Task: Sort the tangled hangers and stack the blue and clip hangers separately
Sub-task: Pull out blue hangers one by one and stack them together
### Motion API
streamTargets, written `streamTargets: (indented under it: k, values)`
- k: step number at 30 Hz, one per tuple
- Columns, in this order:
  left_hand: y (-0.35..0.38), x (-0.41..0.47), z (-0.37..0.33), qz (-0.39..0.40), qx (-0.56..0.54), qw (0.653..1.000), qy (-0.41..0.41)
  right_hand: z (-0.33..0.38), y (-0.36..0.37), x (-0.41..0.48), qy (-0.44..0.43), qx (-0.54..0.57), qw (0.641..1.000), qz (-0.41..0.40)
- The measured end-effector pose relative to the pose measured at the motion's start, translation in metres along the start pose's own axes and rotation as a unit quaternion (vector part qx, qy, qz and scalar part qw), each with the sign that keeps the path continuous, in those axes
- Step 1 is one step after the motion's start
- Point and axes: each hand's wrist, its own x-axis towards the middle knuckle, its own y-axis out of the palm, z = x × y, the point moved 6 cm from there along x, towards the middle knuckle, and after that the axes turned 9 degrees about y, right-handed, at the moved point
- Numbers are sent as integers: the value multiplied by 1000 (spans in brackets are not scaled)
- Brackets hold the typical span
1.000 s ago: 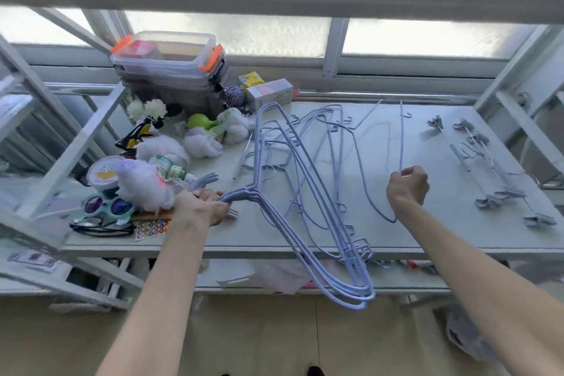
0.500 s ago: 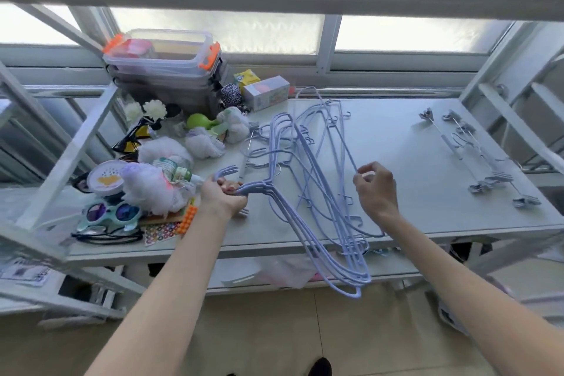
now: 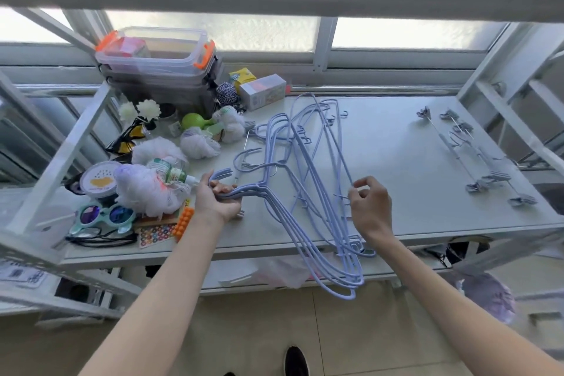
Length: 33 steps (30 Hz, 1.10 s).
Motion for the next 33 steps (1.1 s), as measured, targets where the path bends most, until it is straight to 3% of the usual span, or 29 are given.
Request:
streamTargets:
  k: [4,9,16,23,33]
  values:
    - [0,1,0,-6,1,1000,15,-2,-5,7,15,21,999,-22]
    - [-1,6,1,14,-23,1000,14,2,10,-9,0,55,997,53]
    - [2,2,-2,5,-29,999,25,-5,27,-34,-32,-10,996,78]
    - [6,-2,-4,-36,61,997,35,0,19,-40,-68,-99,992,50]
    - [7,-1,-4,-47,93,994,22,-4,30,-30,-36,-171,981,86]
